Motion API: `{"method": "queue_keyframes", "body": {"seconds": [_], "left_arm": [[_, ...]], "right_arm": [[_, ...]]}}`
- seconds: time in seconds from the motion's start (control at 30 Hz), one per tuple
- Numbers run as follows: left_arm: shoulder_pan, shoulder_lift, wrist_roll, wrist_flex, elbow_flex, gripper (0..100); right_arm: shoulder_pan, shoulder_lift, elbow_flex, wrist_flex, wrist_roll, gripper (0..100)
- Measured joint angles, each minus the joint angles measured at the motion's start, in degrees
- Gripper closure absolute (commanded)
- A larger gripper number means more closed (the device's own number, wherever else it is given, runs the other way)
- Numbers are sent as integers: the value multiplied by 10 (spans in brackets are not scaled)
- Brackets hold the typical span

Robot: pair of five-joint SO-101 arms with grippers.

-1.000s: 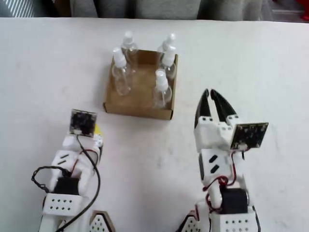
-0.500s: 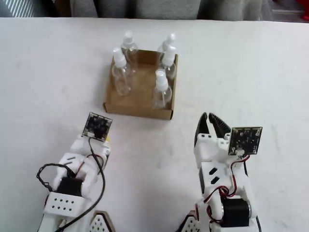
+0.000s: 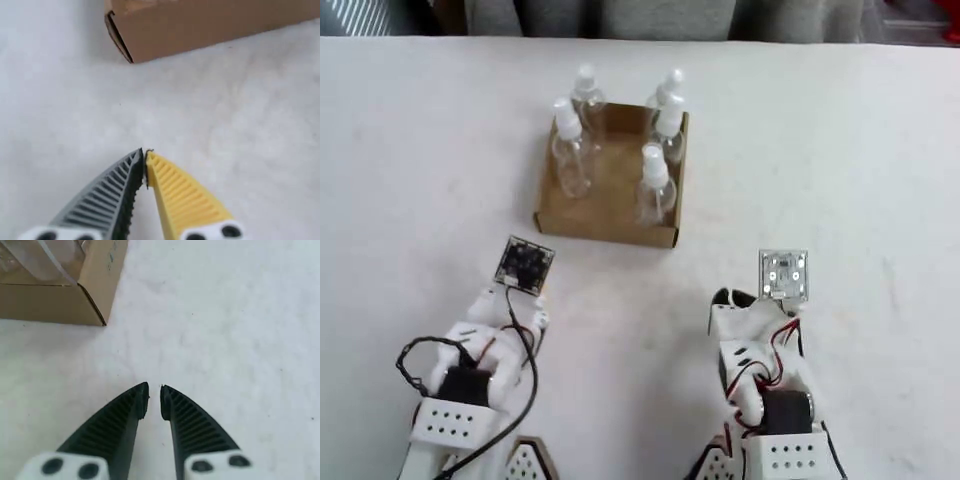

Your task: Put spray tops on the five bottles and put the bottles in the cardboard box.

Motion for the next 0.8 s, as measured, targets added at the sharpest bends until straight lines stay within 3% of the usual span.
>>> {"method": "queue_keyframes", "body": {"seconds": [0.13, 0.37, 0.8], "left_arm": [[-43, 0, 0, 0, 0, 976], [-194, 0, 1, 3, 0, 976], [-204, 0, 1, 5, 0, 976]], "right_arm": [[0, 0, 0, 31, 0, 981], [0, 0, 0, 149, 0, 981], [48, -6, 0, 155, 0, 981]]}}
